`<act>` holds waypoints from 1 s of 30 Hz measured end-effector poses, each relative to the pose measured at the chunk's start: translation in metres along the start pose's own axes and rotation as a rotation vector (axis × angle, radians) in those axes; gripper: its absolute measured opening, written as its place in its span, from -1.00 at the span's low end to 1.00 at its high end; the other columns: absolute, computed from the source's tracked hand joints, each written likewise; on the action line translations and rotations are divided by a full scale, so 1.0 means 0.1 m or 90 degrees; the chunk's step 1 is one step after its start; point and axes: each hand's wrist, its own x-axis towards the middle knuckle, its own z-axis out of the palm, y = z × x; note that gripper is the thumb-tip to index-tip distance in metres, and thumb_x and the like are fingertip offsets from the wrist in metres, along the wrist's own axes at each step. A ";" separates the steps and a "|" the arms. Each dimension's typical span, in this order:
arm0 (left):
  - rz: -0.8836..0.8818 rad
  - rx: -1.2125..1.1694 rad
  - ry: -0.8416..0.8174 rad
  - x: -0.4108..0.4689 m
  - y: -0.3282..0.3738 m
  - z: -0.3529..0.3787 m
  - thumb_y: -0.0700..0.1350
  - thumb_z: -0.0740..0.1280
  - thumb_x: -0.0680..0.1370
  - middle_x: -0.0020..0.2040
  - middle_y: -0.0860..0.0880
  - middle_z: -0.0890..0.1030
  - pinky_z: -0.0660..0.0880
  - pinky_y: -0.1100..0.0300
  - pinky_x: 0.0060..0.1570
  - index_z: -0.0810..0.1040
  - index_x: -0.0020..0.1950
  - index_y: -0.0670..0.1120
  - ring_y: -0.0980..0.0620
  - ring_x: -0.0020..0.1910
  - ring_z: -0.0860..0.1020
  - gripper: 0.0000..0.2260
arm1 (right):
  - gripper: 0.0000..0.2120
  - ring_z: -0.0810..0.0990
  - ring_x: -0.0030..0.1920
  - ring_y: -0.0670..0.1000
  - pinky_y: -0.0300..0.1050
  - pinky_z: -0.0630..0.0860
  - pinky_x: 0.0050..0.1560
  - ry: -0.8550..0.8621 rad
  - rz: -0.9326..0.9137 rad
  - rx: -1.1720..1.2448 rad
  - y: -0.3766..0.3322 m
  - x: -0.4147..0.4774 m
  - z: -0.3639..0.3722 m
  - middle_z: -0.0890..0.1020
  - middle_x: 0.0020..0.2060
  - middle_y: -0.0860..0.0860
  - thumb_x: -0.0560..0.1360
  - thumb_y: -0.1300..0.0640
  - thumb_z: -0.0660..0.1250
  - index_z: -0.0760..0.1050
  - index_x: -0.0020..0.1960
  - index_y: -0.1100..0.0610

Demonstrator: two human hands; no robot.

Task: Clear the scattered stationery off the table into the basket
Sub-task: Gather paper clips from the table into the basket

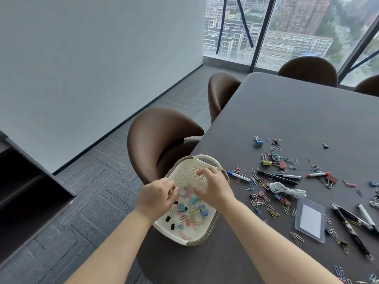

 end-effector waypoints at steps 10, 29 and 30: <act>0.059 0.033 -0.020 0.11 0.50 0.09 0.03 0.11 0.47 -0.37 0.07 0.53 0.34 0.29 -0.53 0.51 -0.30 -0.05 0.09 -0.43 0.49 -0.73 | -0.84 0.56 -0.14 0.16 0.00 0.50 -0.12 0.255 -0.067 -0.084 0.49 -0.45 -0.38 0.64 -0.15 0.07 0.45 0.18 0.23 0.56 -0.05 0.16; 0.214 0.080 -0.451 -0.82 2.51 1.93 0.29 -0.17 0.53 0.38 -0.14 0.38 -0.09 -0.06 0.33 0.30 0.38 -0.07 -0.06 0.49 -0.16 -0.37 | -0.65 0.54 0.16 0.25 0.20 0.47 0.09 0.318 0.489 -0.199 2.71 -3.39 -0.59 0.58 0.14 0.17 0.38 0.09 0.38 0.53 0.13 0.20; 0.221 0.076 -0.453 -0.81 2.61 1.97 0.28 -0.19 0.53 0.37 -0.14 0.39 -0.12 -0.05 0.33 0.29 0.38 -0.08 -0.05 0.49 -0.17 -0.37 | -0.58 0.49 0.22 0.24 0.22 0.43 0.16 0.304 0.519 -0.202 2.74 -3.53 -0.54 0.54 0.21 0.18 0.42 -0.01 0.26 0.49 0.18 0.20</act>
